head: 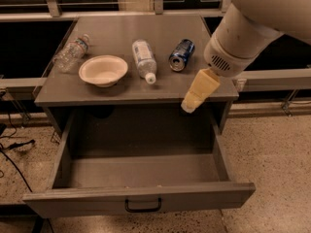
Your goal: Place blue plastic bottle into top drawer
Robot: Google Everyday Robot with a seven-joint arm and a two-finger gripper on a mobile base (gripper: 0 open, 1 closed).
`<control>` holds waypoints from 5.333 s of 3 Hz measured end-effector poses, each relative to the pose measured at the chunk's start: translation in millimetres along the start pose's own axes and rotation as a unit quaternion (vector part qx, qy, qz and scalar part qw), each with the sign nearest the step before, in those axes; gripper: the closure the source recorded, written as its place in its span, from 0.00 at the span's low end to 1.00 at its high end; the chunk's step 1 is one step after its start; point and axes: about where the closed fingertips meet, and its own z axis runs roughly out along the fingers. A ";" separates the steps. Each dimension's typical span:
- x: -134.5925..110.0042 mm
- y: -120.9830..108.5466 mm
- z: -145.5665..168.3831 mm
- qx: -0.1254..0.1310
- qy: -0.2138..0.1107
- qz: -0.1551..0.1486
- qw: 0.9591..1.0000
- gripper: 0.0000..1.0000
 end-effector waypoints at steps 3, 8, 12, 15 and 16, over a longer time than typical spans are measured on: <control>-15.9 -2.9 12.6 0.008 -0.015 0.035 0.999 0.00; -124.8 -5.9 53.4 0.075 -0.182 0.195 0.961 0.00; -163.2 4.0 116.3 0.026 -0.191 0.182 0.964 0.00; -173.7 9.9 142.6 0.000 -0.190 0.157 0.969 0.00; -176.2 9.6 146.6 0.001 -0.188 0.151 0.971 0.23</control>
Offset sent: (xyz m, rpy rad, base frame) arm 0.0051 0.0033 0.0009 0.0146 -0.0052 -0.0389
